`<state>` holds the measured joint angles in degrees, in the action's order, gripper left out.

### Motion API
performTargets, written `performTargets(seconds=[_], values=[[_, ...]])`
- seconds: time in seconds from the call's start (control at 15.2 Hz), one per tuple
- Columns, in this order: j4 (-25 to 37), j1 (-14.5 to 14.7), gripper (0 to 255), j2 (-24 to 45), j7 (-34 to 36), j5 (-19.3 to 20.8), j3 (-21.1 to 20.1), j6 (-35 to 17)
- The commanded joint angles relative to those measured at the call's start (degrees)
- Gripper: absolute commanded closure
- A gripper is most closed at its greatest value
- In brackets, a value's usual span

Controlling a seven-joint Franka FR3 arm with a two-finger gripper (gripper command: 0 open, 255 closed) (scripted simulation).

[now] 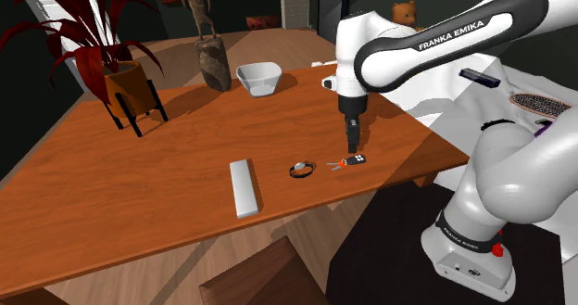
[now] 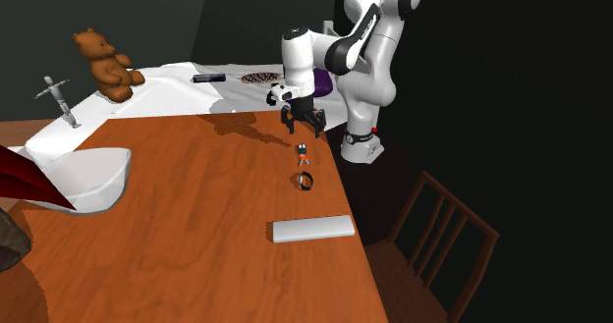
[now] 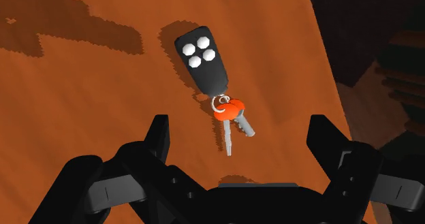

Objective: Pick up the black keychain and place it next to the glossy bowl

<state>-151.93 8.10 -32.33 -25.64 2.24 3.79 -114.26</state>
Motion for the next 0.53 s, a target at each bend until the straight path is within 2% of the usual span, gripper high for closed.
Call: performTargets(seconds=[0.0, 0.07, 0.46], values=[[-1.6, 1.4, 0, 3.0, -3.3, 0.6, 0.1, -5.4], [-2.2, 2.0, 0, 4.7, -4.9, 0.9, 0.1, -8.1], [-4.7, 2.0, 0, 7.1, -5.0, 1.0, 0.3, -13.0]])
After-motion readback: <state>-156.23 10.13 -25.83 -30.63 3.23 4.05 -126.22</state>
